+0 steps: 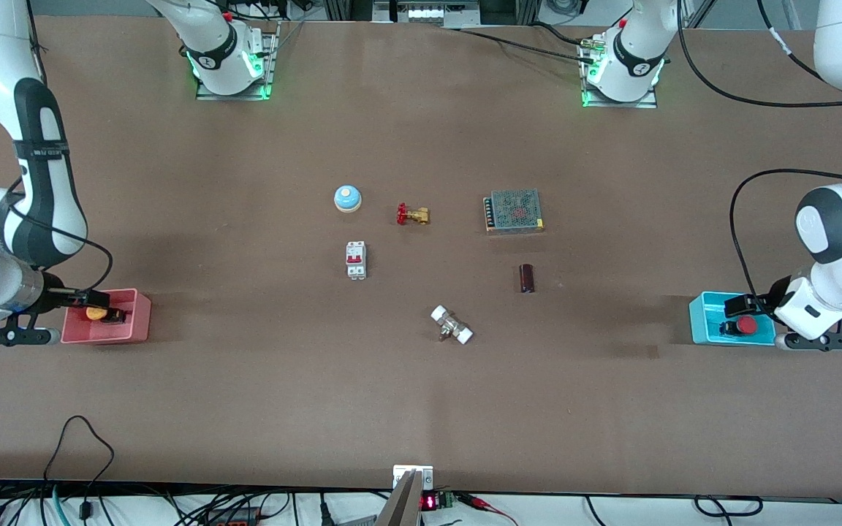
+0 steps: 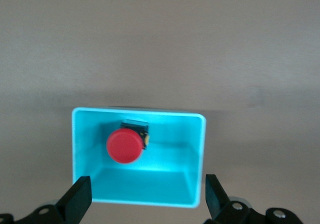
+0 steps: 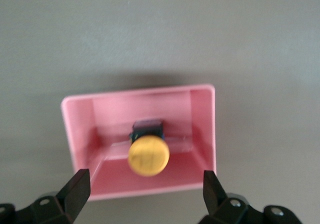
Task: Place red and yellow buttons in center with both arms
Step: 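Lower both grippers and grasp the yellow and red buttons in the bins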
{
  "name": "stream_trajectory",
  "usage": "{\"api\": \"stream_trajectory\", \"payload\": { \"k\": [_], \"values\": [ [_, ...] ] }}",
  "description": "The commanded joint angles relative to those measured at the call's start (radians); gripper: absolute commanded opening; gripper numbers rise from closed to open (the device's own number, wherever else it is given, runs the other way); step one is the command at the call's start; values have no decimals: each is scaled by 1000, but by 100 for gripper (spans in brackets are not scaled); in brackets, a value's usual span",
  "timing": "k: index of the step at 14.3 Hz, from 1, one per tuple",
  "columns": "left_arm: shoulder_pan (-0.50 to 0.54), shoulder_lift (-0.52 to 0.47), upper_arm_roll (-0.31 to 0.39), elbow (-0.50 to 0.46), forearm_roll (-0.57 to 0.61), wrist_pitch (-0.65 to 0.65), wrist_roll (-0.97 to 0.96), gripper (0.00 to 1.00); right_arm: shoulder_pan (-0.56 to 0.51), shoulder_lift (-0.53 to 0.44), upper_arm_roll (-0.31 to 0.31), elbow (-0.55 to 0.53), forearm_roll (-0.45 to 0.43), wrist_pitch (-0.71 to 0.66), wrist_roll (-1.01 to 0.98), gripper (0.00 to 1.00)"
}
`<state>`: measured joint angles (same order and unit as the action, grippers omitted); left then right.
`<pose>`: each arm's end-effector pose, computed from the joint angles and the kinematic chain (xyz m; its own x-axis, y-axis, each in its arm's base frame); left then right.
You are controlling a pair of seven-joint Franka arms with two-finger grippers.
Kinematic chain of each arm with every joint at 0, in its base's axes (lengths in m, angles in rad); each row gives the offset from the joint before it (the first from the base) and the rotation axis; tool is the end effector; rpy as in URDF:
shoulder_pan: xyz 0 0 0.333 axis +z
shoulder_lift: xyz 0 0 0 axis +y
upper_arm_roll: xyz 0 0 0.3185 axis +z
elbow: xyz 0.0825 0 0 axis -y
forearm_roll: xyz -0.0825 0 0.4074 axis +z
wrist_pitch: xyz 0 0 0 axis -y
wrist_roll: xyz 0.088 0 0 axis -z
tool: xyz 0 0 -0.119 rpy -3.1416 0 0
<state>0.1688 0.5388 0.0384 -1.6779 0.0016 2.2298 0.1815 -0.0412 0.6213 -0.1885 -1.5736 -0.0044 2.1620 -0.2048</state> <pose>0.6844 0.1414 0.2671 0.9998 0.0191 0.0094 0.0193 -0.9995 -0.0230 0.7008 -0.1471 0.2575 0.9989 0.0084 -0.0470 0.0133 -0.9944 0.1053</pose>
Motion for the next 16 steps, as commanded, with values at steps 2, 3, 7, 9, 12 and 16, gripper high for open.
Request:
{"api": "stream_trajectory", "payload": {
  "k": [2,3,7,9,12,16],
  "values": [
    [49,47,-15,20,-41,66,87,100,-23,51,18,44,7,13,-31,100],
    [49,58,-15,20,-60,80,104,100,-23,55,18,43,8,13,-31,100],
    [48,78,-14,20,-95,88,118,100,-25,84,18,43,14,13,-56,100],
    [44,95,-15,18,-97,117,118,100,-28,90,18,44,14,15,-58,100],
    [48,119,-22,17,-97,132,144,100,-28,106,20,58,14,15,-59,100],
    [51,133,-22,17,-97,151,153,98,-29,121,20,63,36,16,-61,100]
  ]
}}
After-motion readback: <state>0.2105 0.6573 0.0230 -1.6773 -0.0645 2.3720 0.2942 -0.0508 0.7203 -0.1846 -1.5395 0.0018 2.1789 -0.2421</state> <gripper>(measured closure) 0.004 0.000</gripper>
